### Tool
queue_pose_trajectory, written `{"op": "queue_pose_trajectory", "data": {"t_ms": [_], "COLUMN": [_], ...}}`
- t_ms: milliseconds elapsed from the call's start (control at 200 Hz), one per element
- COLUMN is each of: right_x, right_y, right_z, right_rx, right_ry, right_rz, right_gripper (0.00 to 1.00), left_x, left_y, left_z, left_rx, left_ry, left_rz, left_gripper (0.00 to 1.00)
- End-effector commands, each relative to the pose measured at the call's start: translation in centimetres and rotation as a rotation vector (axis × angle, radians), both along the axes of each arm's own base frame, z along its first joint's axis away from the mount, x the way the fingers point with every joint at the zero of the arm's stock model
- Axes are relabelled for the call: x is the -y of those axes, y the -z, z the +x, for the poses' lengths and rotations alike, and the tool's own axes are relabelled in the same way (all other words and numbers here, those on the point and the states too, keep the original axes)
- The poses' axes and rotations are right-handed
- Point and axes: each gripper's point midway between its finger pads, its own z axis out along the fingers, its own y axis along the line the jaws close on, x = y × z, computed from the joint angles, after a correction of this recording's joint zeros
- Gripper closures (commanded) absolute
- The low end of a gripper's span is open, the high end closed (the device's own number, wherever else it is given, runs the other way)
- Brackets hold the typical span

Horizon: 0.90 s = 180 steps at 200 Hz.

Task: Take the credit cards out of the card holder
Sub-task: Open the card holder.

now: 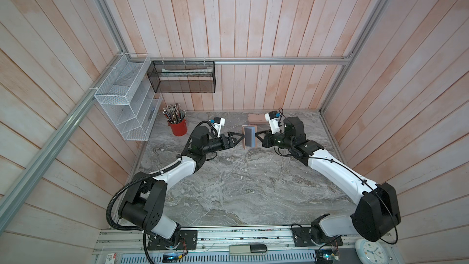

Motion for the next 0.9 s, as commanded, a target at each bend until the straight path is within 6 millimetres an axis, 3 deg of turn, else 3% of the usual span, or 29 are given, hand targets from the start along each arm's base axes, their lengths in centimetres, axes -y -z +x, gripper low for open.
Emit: {"op": "queue_pose_trajectory", "data": {"t_ms": [0,390,760,895], "right_x": [0.3,-1.0,-1.1,-1.3], "right_y": [0.7,-0.9,-0.8,-0.7], "right_z": [0.6,-1.1,-1.2,-1.3], "right_rx": [-0.015,-0.003,-0.011,-0.021], "right_ry": [0.042,-0.046,-0.051,-0.063], "right_rz": [-0.080,0.010,0.017,0.025], "right_gripper": [1.00,1.00,1.00,1.00], "left_x": [0.4,-1.7,-4.5,-4.2], "left_y": [-0.6,3.8,6.1,5.8], "left_z": [0.1,2.1,3.5,3.4], "left_rx": [0.042,-0.050,-0.108,-0.100], "left_ry": [-0.020,-0.168,-0.274,-0.258], "left_rz": [0.058,0.253,0.401,0.392], "left_gripper": [0.00,0.00,0.00,0.00]}}
